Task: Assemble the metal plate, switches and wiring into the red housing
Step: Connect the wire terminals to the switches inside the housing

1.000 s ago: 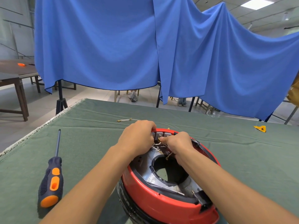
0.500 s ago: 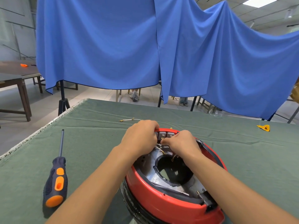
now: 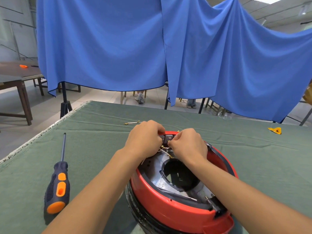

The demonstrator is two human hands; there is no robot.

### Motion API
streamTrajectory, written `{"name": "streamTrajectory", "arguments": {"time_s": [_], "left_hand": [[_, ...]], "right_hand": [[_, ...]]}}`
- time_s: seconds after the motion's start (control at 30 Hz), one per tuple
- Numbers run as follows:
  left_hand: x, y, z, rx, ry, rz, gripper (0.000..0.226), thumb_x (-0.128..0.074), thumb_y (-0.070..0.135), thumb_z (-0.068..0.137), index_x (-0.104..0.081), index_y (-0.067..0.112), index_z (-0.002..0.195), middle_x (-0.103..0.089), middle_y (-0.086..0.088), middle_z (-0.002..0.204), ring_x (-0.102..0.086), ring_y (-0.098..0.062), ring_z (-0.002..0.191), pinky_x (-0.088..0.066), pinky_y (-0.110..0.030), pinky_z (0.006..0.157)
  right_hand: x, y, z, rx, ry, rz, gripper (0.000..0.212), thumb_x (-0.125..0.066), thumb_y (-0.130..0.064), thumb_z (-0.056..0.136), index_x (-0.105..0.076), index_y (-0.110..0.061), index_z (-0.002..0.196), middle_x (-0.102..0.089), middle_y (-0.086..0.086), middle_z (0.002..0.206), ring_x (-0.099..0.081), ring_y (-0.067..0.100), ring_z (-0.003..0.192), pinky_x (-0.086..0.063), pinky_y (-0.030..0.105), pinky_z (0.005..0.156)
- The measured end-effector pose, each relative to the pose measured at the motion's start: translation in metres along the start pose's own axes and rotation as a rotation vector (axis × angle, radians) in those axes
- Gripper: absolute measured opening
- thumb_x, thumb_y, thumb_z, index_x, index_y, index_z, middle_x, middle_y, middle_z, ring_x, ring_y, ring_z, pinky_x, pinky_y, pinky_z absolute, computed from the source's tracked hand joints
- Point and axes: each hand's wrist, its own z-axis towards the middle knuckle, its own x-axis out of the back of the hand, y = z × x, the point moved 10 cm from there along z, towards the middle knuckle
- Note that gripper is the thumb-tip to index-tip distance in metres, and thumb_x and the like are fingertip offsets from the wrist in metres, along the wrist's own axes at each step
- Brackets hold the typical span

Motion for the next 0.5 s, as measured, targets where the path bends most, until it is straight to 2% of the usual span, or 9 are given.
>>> {"name": "streamTrajectory", "arguments": {"time_s": [0.13,0.3,0.5], "left_hand": [[0.0008,0.0002,-0.0010,0.005,-0.004,-0.020,0.032,-0.057,0.012,0.081,-0.072,0.028,0.105,-0.072,0.000,0.104,-0.061,-0.027,0.100,-0.051,-0.039,0.085],[0.0035,-0.0018,-0.0015,0.007,0.011,-0.030,0.029,-0.059,0.014,0.082,-0.072,0.028,0.104,-0.072,0.001,0.104,-0.061,-0.026,0.101,-0.050,-0.038,0.086],[0.0029,-0.0036,-0.0017,0.032,-0.014,-0.113,0.033,-0.055,0.007,0.081,-0.072,0.025,0.104,-0.072,0.002,0.106,-0.062,-0.023,0.101,-0.051,-0.038,0.087]], "right_hand": [[0.0009,-0.0025,0.0008,0.026,0.024,-0.034,0.014,-0.061,-0.020,0.080,-0.071,-0.012,0.073,-0.069,0.006,0.077,-0.063,0.029,0.081,-0.038,0.028,0.061],[-0.0011,-0.0048,0.0004,0.049,0.003,-0.023,0.013,-0.062,-0.022,0.082,-0.072,-0.015,0.076,-0.070,0.003,0.079,-0.063,0.027,0.081,-0.039,0.028,0.063],[0.0017,-0.0072,-0.0003,0.067,0.012,-0.053,0.014,-0.061,-0.024,0.082,-0.072,-0.016,0.079,-0.069,0.003,0.081,-0.062,0.027,0.081,-0.038,0.029,0.062]]}}
